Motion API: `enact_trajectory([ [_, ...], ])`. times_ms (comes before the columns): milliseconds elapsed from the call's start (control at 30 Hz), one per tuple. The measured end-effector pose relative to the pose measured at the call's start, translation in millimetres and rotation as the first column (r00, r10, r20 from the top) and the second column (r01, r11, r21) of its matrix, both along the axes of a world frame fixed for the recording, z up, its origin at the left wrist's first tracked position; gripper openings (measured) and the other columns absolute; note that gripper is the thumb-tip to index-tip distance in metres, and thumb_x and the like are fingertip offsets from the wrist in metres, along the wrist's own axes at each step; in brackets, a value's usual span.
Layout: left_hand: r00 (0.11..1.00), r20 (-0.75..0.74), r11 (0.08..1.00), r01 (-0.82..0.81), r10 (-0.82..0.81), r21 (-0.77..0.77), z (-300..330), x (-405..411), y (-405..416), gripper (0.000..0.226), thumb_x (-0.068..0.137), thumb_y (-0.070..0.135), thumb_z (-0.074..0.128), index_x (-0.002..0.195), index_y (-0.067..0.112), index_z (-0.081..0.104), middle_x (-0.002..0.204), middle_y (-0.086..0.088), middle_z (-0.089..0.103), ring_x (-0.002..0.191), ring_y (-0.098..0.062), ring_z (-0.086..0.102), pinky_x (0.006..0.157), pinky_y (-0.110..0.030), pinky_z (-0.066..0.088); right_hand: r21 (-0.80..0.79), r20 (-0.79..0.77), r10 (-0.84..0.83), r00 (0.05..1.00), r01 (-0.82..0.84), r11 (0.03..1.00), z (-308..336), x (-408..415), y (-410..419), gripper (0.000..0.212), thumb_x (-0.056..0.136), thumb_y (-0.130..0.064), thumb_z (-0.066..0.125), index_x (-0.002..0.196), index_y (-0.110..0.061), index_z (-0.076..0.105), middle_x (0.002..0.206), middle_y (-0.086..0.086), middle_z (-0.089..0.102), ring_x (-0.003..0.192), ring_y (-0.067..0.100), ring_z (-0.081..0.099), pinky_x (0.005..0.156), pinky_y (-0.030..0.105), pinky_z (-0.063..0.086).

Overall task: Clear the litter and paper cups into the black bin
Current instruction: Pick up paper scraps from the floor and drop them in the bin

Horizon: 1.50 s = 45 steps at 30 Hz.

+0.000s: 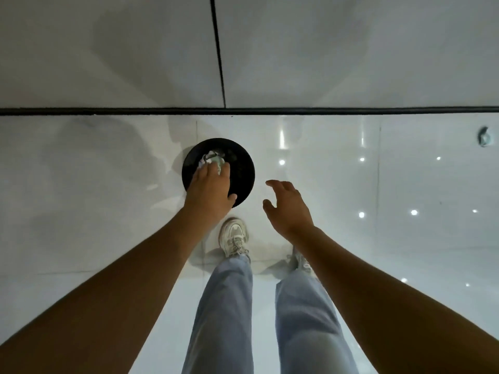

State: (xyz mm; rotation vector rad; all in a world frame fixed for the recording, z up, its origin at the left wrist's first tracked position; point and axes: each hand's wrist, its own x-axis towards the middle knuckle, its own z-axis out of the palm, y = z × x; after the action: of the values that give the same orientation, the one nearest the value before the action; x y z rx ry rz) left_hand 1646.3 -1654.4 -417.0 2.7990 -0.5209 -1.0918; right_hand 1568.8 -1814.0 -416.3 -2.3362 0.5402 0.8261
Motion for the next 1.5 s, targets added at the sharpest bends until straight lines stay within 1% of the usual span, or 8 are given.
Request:
enact_trajectory([
  [133, 0.996, 0.013, 0.994, 0.087, -0.086, -0.059, 22, -14, -33, 0.065, 0.096, 0.04, 0.048, 0.147, 0.01, 0.023, 0.149, -0.014, 0.031, 0.138, -0.029, 0.029, 0.112, -0.038, 0.03, -0.011, 0.006, -0.059, 0.998, 0.059, 0.998, 14, -15, -18, 0.048, 0.096, -0.023, 0.05, 0.143, -0.023, 0.04, 0.146, 0.004, 0.041, 0.13, 0.024, 0.041, 0.097, 0.039, 0.048],
  [300, 0.952, 0.059, 0.95, 0.304, -0.3, -0.072, 46, -38, -82, 0.057, 0.096, 0.041, 0.045, 0.143, 0.01, 0.031, 0.143, -0.013, 0.041, 0.132, -0.027, 0.038, 0.109, -0.036, 0.036, -0.052, -0.006, -0.101, 0.995, 0.101, 0.994, 34, -52, -50, 0.049, 0.097, -0.026, 0.047, 0.145, -0.024, 0.035, 0.147, 0.003, 0.039, 0.13, 0.024, 0.04, 0.097, 0.038, 0.048],
  [467, 0.866, 0.069, 0.868, 0.496, -0.495, 0.001, 63, -73, -146, 0.05, 0.098, 0.041, 0.038, 0.138, 0.012, 0.036, 0.138, -0.009, 0.046, 0.13, -0.024, 0.04, 0.111, -0.037, 0.03, -0.095, 0.0, -0.195, 0.981, 0.195, 0.976, 47, -105, -101, 0.048, 0.098, -0.028, 0.046, 0.144, -0.023, 0.034, 0.146, 0.004, 0.04, 0.126, 0.023, 0.043, 0.097, 0.037, 0.047],
  [700, 0.788, 0.0, 0.788, 0.616, -0.616, 0.016, 69, -152, -253, 0.046, 0.099, 0.037, 0.035, 0.138, 0.013, 0.035, 0.14, -0.009, 0.042, 0.131, -0.024, 0.035, 0.114, -0.036, 0.021, -0.095, 0.028, -0.366, 0.93, 0.367, 0.925, 51, -197, -191, 0.048, 0.098, -0.028, 0.047, 0.144, -0.023, 0.036, 0.145, 0.004, 0.042, 0.125, 0.024, 0.045, 0.097, 0.036, 0.046],
  [900, 0.702, -0.038, 0.702, 0.712, -0.711, -0.01, 78, -246, -357, 0.047, 0.1, 0.036, 0.035, 0.141, 0.012, 0.033, 0.142, -0.009, 0.04, 0.132, -0.024, 0.035, 0.116, -0.035, 0.021, -0.103, -0.002, -0.505, 0.863, 0.502, 0.859, 56, -304, -276, 0.047, 0.097, -0.029, 0.048, 0.143, -0.023, 0.037, 0.145, 0.002, 0.043, 0.123, 0.023, 0.047, 0.097, 0.034, 0.044],
  [1067, 0.592, -0.066, 0.594, 0.804, -0.803, -0.015, 87, -322, -444, 0.045, 0.1, 0.036, 0.035, 0.138, 0.012, 0.035, 0.138, -0.008, 0.044, 0.128, -0.023, 0.039, 0.113, -0.032, 0.026, -0.123, -0.005, -0.631, 0.776, 0.625, 0.771, 66, -390, -344, 0.047, 0.097, -0.027, 0.048, 0.143, -0.022, 0.038, 0.145, 0.003, 0.043, 0.124, 0.023, 0.047, 0.098, 0.033, 0.044],
  [1200, 0.5, -0.055, 0.5, 0.866, -0.864, 0.009, 92, -372, -504, 0.048, 0.1, 0.036, 0.033, 0.142, 0.013, 0.029, 0.142, -0.008, 0.039, 0.131, -0.023, 0.036, 0.115, -0.033, 0.021, -0.138, 0.003, -0.737, 0.676, 0.73, 0.669, 73, -449, -391, 0.046, 0.097, -0.027, 0.049, 0.142, -0.022, 0.04, 0.143, 0.003, 0.045, 0.122, 0.022, 0.049, 0.096, 0.033, 0.046],
  [1500, 0.26, -0.071, 0.259, 0.966, -0.963, 0.013, 93, -445, -616, 0.049, 0.098, 0.035, 0.038, 0.142, 0.015, 0.032, 0.141, -0.007, 0.042, 0.126, -0.023, 0.041, 0.111, -0.032, 0.029, -0.14, 0.001, -0.919, 0.394, 0.91, 0.39, 77, -531, -462, 0.046, 0.097, -0.027, 0.047, 0.142, -0.019, 0.037, 0.138, 0.006, 0.046, 0.119, 0.024, 0.048, 0.093, 0.036, 0.047],
])
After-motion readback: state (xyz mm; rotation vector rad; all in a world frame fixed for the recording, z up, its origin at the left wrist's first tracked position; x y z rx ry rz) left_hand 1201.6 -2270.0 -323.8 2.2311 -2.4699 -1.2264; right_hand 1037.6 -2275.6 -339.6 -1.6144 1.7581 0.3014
